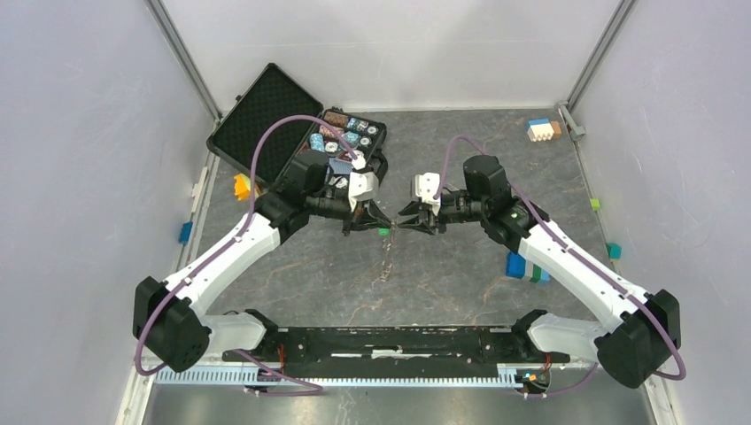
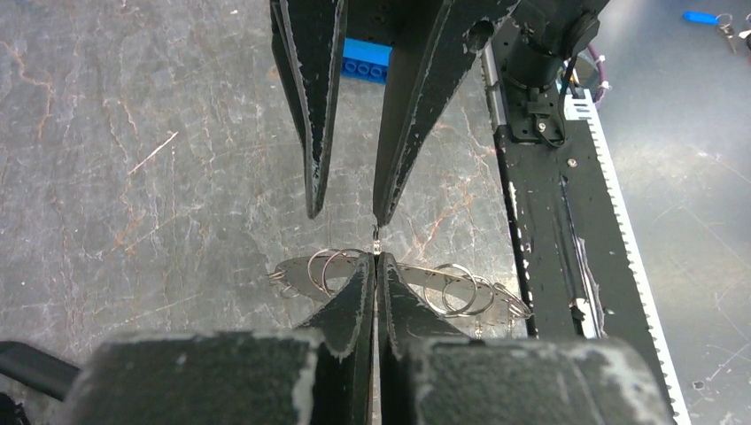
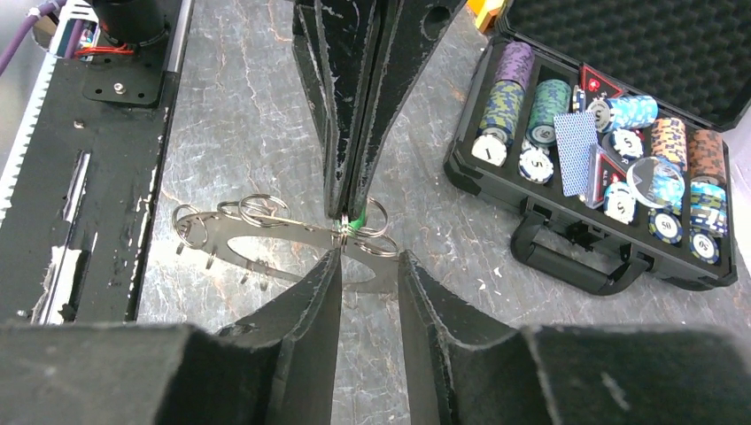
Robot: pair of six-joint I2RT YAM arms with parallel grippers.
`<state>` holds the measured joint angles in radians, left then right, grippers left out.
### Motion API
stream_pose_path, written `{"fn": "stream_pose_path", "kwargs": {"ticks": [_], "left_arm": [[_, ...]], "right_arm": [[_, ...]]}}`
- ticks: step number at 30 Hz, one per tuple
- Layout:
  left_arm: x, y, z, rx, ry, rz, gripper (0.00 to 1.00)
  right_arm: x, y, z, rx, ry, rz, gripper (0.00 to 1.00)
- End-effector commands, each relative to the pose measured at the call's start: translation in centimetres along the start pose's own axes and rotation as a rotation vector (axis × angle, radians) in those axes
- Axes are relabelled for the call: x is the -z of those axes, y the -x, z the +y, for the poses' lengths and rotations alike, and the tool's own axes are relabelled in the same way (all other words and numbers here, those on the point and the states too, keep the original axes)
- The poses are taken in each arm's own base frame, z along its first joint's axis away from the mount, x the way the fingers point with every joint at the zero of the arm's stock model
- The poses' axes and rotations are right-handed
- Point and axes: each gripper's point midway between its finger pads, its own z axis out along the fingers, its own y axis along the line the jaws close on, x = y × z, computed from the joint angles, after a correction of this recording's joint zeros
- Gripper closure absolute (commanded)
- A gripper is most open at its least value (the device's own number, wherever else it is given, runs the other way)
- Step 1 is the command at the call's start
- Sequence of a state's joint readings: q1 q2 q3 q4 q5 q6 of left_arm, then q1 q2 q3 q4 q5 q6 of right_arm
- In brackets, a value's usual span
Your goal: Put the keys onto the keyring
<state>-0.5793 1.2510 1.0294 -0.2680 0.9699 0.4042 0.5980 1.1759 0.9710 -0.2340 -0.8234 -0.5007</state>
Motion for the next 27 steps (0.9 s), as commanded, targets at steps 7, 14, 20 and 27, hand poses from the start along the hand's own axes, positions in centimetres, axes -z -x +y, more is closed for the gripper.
{"fn": "stream_pose_path", "kwargs": {"ticks": [7,14,20,27], "left_arm": [[0.2,1.7,0.0,-0.117,0.021,0.023,0.98],[0.1,1.8,0.1,-0.124,0.031,0.028,0.98],[0.1,1.6,0.3,-0.13,0.039,0.035,0.98],[0.0,1.8,0.2,-0.131,0.037,0.031,0.98]], "right_arm": [[0.4,2.9,-0.4,0.066,0.0,-0.036,0.65],[-0.4,2.2,0.5,0.03,0.048,-0.042,0.67],[-0.5,2.1,0.9,0.025,0.065,-0.048,0.67],[-0.9,1.6,1.1,0.006,0.08,-0.043,0.71]]}}
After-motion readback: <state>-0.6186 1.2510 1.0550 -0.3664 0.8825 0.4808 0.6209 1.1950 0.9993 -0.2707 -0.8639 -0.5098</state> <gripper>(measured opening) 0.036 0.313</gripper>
